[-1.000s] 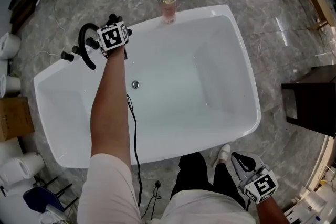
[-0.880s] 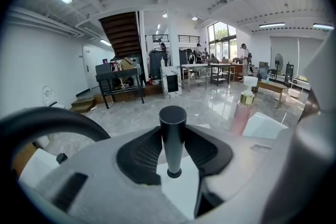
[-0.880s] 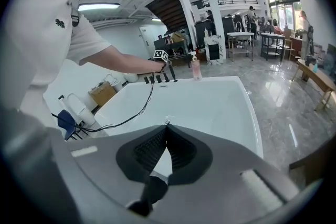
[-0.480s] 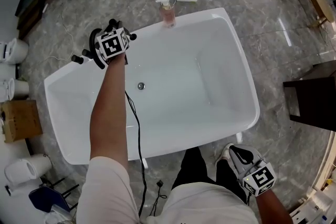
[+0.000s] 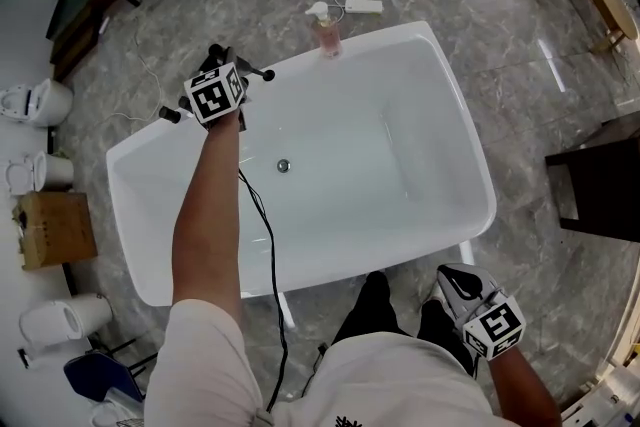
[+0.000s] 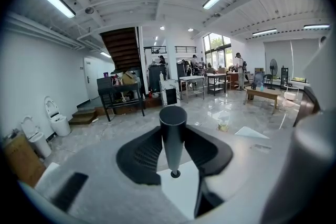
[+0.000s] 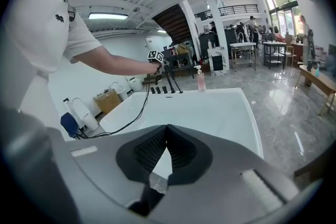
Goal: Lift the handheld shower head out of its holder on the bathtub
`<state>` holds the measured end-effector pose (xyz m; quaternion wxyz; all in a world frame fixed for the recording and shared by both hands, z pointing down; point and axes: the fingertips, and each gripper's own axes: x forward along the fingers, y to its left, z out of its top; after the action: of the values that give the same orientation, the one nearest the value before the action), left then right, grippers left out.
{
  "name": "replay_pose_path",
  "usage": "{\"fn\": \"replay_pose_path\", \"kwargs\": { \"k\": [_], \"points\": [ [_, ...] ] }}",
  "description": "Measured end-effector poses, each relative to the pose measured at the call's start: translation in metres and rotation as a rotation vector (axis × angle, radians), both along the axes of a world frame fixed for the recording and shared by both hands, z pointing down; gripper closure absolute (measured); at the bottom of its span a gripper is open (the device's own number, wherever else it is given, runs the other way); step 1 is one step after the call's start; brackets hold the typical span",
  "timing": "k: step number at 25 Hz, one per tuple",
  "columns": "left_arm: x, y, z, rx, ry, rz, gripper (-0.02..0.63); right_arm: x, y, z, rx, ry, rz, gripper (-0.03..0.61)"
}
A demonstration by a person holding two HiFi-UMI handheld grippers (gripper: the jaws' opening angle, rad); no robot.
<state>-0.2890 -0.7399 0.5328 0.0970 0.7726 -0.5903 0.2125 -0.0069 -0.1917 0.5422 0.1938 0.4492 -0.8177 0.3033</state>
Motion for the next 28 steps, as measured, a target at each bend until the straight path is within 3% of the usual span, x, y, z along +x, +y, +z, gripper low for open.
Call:
{"fn": "replay_pose_path", "kwargs": {
  "k": [17,28],
  "points": [
    [0.011,0.074,-0.092,0.061,0.003,0.101,0.474,-0.022,0.014,-0.033,0.092,0.004,-0.047,0.565],
    [0.021,0.129,-0.149,0.128,-0.009,0.187,0.474,-0.031,0.024,-0.032,0.070,0.008,-0.090,0.565]
  ]
}}
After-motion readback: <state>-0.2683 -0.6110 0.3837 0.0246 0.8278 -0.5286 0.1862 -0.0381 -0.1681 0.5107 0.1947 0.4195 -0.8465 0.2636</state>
